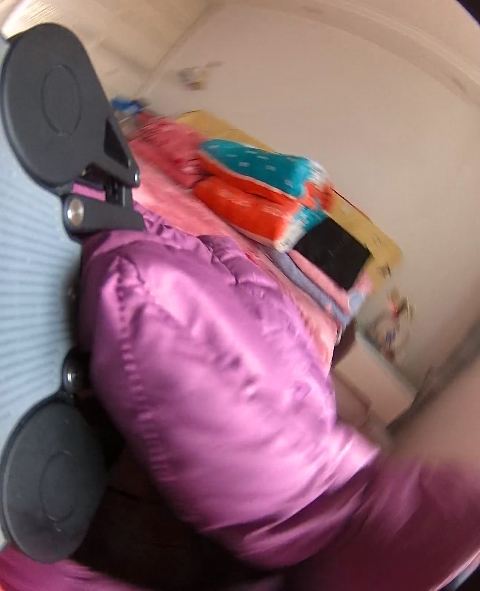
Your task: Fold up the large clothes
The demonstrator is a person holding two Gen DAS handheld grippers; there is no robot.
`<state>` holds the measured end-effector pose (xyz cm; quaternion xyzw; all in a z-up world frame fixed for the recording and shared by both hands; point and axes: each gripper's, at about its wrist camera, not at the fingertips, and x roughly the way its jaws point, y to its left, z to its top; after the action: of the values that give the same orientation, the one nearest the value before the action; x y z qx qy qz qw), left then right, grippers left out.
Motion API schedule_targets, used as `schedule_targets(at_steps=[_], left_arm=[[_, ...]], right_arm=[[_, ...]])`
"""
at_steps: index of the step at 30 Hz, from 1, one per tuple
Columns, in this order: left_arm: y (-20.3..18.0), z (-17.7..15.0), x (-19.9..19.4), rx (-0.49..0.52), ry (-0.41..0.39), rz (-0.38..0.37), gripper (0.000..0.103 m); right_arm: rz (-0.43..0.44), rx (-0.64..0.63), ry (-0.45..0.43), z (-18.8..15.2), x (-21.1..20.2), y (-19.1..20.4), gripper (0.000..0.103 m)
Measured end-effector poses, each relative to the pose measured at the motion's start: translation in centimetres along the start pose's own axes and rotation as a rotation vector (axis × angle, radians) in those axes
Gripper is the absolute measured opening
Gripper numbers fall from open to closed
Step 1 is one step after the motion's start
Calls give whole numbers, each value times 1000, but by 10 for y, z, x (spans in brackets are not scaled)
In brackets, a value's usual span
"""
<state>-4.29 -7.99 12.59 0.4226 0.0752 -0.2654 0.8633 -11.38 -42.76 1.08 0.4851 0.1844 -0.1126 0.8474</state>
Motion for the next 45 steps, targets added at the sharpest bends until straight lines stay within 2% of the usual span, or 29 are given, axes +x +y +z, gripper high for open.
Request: schedule_targets(at_steps=[5,7,10,12,13,16,20,23,24,26,28,32,34,42,45], left_arm=[[37,-2,-13,-310,23,-14,10],[48,-3,-18,-413,16,-18,9],[63,-5,-37,-521,3,-2,9],[71,-7,-48,-561,-3,14,9],[77,-7,-51,-585,-3,18,8],[89,-12,-61,-648,-5,33,8],[99,-22,-70,-719,3,43,9],[107,-32,-78,-780,4,52,8],[109,-37,-83,-800,4,60,8],[114,-46,-96,-836,-2,72,8],[116,-54,-111,-869,-14,85,8],[127,-66,-146,-948,-53,116,8],[132,-70,-170,-963,-88,134,8],[157,-70,-250,-998,-227,210,8],[166,-67,-274,-1006,-276,227,8]], right_arm=[[49,-60,55,-12,-2,16,100],[81,-85,74,-17,-5,23,90],[114,-119,113,-27,-9,33,88],[134,-165,129,-33,-15,42,93],[140,-192,134,-37,-18,47,100],[157,-286,147,-52,-31,64,103],[89,-541,172,-89,-44,93,103],[-38,-722,159,-117,-50,107,101],[-63,-751,159,-122,-52,108,96],[-88,-740,164,-124,-56,108,55],[-96,-717,162,-125,-61,108,43],[-90,-684,96,-125,-78,118,29],[-76,-682,36,-125,-93,127,27],[12,-727,-222,-128,-165,186,24],[52,-764,-343,-125,-202,212,24]])
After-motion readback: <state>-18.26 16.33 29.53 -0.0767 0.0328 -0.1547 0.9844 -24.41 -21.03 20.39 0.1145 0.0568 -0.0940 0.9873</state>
